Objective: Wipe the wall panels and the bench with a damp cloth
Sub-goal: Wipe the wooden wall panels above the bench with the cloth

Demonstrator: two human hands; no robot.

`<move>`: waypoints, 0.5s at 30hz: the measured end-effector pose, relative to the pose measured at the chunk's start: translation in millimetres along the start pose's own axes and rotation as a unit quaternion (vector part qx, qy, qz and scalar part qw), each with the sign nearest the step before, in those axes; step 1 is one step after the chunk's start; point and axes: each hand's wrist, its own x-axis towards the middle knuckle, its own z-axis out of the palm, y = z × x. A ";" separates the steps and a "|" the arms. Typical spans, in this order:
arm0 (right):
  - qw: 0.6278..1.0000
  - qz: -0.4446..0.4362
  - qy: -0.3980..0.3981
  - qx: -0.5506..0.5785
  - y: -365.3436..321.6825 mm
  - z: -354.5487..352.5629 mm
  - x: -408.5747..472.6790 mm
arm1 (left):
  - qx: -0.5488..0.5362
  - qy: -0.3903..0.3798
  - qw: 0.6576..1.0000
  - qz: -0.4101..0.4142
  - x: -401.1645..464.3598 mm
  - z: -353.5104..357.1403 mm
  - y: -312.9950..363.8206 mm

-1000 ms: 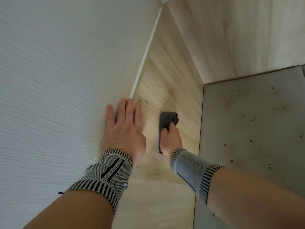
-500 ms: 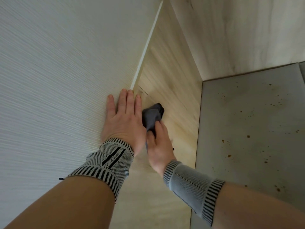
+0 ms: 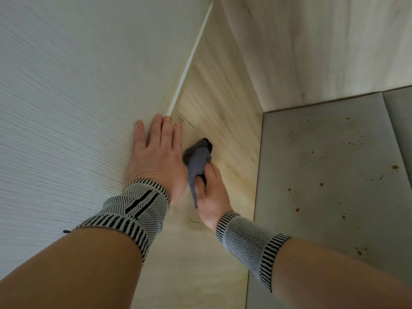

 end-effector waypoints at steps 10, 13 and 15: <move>0.998 -0.023 0.030 0.056 -31.5 -0.2 24.6 | -0.016 -0.029 0.999 -0.007 0.4 -6.7 1.0; 0.994 0.050 0.051 0.085 -18.2 -7.9 35.9 | -0.014 -0.040 0.999 -0.005 -0.8 -9.1 0.4; 0.972 0.229 0.058 0.001 5.4 -23.0 49.0 | -0.009 -0.054 0.998 0.008 -0.5 -11.7 0.9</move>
